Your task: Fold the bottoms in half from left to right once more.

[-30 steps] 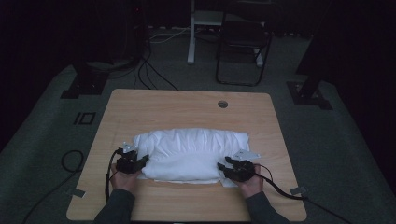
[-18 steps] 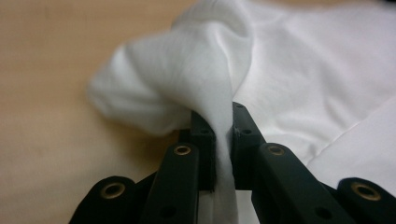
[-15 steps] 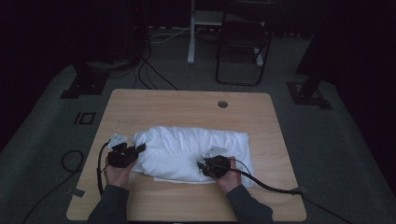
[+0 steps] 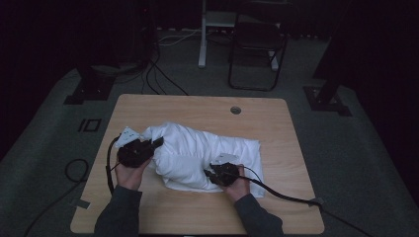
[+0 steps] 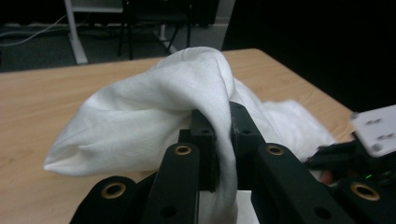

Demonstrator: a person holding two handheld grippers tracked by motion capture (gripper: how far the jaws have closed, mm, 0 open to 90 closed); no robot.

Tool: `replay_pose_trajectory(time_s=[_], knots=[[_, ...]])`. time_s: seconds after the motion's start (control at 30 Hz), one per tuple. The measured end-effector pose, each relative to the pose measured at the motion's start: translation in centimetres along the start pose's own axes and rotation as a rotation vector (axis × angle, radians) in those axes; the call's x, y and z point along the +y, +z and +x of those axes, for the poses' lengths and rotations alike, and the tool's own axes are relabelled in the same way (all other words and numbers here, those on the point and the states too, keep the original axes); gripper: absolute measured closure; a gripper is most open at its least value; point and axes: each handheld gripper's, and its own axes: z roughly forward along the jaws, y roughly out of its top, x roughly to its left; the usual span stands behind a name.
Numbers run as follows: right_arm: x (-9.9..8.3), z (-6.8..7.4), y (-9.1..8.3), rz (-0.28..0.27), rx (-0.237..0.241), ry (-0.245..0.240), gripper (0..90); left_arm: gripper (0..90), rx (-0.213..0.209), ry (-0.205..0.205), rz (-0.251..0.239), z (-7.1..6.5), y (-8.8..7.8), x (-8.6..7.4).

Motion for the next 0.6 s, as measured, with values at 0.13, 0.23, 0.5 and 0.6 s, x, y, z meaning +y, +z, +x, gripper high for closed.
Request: replay_pose_trajectory(time_s=[0.13,0.23,0.5,0.6], knots=[[1.0,1.2,1.0,0.01,-0.023,-0.038,63.2,83.7,-0.029,0.023,-0.019,-0.8,0.2,1.0],[1.7,2.4,1.8,0.001,0.004,-0.037,63.3,83.6,-0.053,0.044,-0.028,-1.7,0.5,1.7],[1.7,2.4,0.4,-0.043,0.092,-0.066,52.8,83.6,-0.107,0.093,-0.024,-3.6,2.1,2.4],[1.5,1.1,-2.1,-0.098,0.057,-0.06,51.0,83.6,-0.111,0.103,-0.017,-3.8,2.3,2.5]])
